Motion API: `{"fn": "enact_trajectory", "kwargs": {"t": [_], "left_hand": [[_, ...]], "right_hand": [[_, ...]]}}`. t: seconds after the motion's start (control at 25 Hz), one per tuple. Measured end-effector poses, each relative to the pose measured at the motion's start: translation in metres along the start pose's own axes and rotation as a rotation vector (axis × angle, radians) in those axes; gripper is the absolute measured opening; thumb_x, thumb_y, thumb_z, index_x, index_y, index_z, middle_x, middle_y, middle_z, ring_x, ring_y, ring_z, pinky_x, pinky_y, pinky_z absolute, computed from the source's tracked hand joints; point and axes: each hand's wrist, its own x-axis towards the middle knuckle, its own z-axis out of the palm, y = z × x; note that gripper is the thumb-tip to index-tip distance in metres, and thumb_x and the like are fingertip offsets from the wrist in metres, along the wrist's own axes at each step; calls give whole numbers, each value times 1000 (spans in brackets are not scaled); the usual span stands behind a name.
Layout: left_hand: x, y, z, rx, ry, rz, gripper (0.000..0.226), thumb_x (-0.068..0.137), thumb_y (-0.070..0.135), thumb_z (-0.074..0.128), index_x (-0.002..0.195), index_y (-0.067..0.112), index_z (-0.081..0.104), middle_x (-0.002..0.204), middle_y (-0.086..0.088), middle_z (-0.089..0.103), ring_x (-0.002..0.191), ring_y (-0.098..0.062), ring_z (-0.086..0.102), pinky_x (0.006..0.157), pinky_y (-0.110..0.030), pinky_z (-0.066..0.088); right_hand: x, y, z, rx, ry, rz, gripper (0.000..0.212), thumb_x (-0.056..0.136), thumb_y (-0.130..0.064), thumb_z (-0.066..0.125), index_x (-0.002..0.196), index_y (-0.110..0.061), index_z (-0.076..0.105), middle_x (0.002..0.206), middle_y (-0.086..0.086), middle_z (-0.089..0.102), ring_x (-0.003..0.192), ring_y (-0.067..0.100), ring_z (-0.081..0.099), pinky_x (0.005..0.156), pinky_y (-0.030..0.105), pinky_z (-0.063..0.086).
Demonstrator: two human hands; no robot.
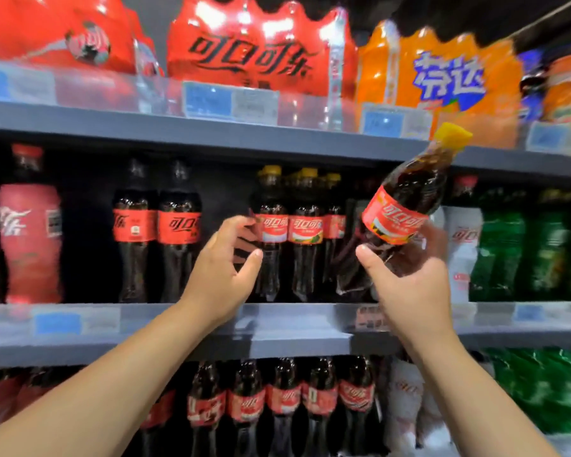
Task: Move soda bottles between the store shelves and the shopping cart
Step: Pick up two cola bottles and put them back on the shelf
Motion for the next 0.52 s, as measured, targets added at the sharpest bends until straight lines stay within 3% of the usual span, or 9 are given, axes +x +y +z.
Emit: {"fn": "enact_trajectory", "kwargs": {"t": [0.16, 0.32, 0.44, 0.52], "left_hand": [[4, -11, 5, 76, 97, -69, 42, 88, 8, 68, 120, 27, 49, 103, 10, 60, 94, -1, 60, 73, -4, 42], [-1, -14, 4, 119, 54, -84, 46, 85, 9, 71, 119, 30, 47, 106, 14, 59, 96, -2, 60, 76, -17, 48], [1, -16, 3, 109, 27, -122, 49, 84, 12, 73, 121, 32, 48, 108, 14, 59, 100, -2, 60, 78, -21, 50], [3, -19, 2, 113, 0, -140, 50, 84, 17, 74, 122, 34, 48, 110, 16, 59, 100, 1, 60, 76, -16, 48]], "right_hand": [[10, 21, 2, -35, -89, -22, 58, 80, -3, 82, 117, -33, 49, 113, -18, 66, 101, -10, 64, 85, 4, 44], [11, 44, 12, -126, -180, 70, 64, 82, -17, 83, 133, -24, 46, 119, -12, 67, 108, 0, 64, 93, 17, 48], [12, 54, 20, -239, -222, 119, 49, 82, -30, 82, 117, -28, 47, 101, -19, 67, 89, -10, 61, 75, 10, 45], [16, 57, 24, -311, -262, 151, 46, 82, -37, 81, 110, -32, 45, 90, -23, 60, 79, -10, 56, 63, 7, 37]]}}
